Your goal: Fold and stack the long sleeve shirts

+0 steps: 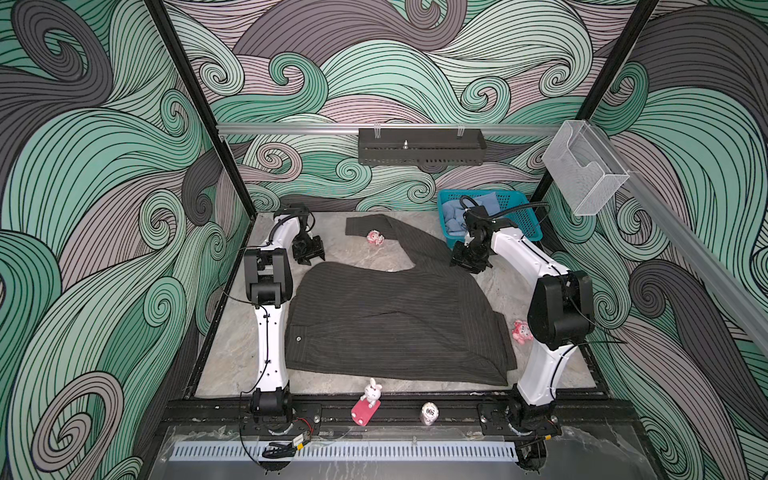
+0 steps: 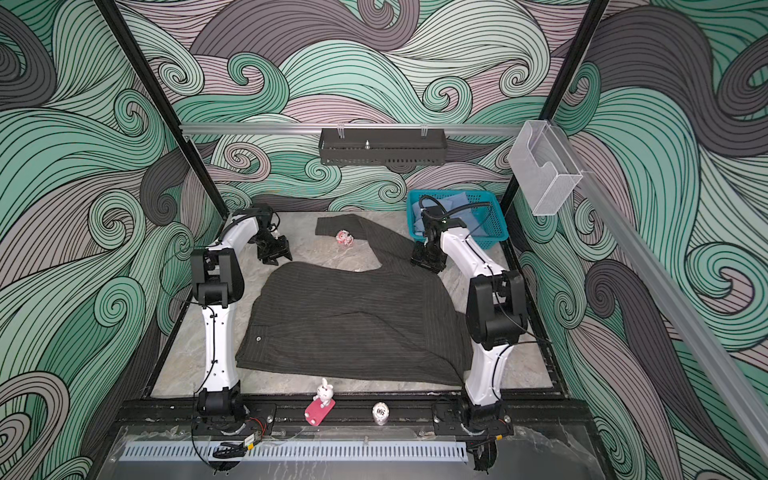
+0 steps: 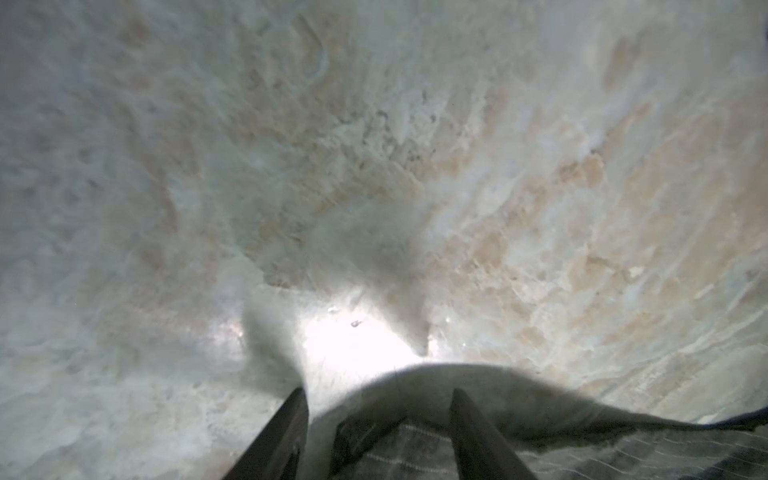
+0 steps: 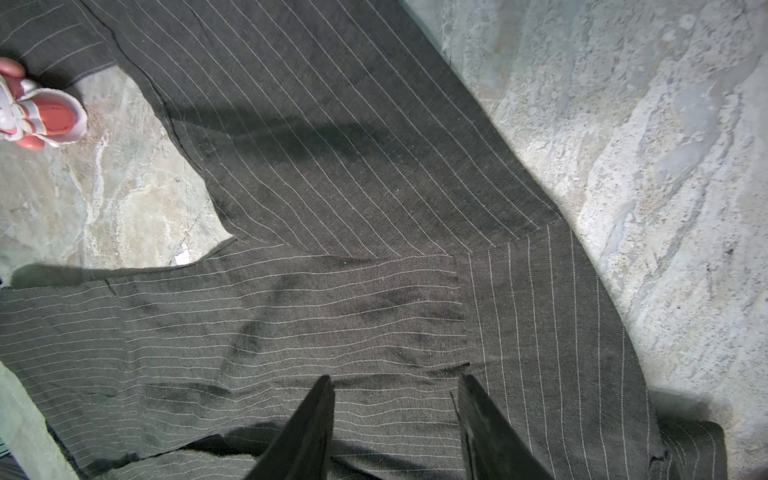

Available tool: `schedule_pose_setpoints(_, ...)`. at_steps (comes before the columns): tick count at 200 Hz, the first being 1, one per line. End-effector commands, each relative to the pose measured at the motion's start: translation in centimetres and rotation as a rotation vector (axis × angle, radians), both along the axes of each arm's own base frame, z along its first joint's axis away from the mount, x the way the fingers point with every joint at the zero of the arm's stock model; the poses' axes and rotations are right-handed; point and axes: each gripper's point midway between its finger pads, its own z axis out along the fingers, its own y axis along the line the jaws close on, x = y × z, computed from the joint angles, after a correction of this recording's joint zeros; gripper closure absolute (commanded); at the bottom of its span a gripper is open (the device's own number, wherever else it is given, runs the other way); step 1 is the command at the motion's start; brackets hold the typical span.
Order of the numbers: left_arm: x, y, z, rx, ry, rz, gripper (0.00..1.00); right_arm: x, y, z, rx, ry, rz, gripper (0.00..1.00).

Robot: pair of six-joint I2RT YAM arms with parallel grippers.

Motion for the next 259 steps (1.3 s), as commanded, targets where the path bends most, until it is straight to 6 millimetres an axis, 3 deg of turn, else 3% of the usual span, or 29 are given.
schedule_pose_setpoints(1,-1.7,-1.2,0.4,-0.087,0.069,-0.037,0.47,0.2,-0.3,-0.3,0.003,0.015,0.002,0.5)
schedule_pose_setpoints(54,-3.9,-3.4,0.4,-0.22,0.15,-0.058,0.56,0.8,-0.4,-0.6,0.013,0.019,-0.013,0.5)
schedule_pose_setpoints(76,-4.1,-3.9,0.5,-0.244,0.16,-0.065,0.67,1.2,-0.5,-0.6,0.016,0.014,-0.018,0.5)
schedule_pose_setpoints(104,-3.2,-4.0,2.3,-0.246,0.095,-0.063,0.91,1.6,-0.5,-0.8,0.017,0.014,-0.019,0.5)
schedule_pose_setpoints(115,-2.7,-3.8,3.2,-0.236,0.058,-0.058,0.96,1.9,-0.5,-1.0,0.013,0.016,-0.021,0.5)
schedule_pose_setpoints(140,-2.2,-3.2,5.8,-0.195,-0.03,-0.049,1.0,3.2,-0.8,-1.5,-0.013,0.008,-0.023,0.48)
schedule_pose_setpoints(162,-3.1,-1.6,6.9,-0.135,-0.049,-0.022,1.0,4.9,-1.1,-2.2,-0.053,-0.013,-0.024,0.43)
schedule_pose_setpoints(216,-6.9,0.8,4.5,-0.099,0.069,0.032,1.0,8.9,0.6,-4.1,-0.095,-0.069,0.035,0.33)
schedule_pose_setpoints(259,-7.0,0.8,4.1,-0.113,0.084,0.036,1.0,12.0,2.2,-4.9,-0.161,-0.127,0.092,0.31)
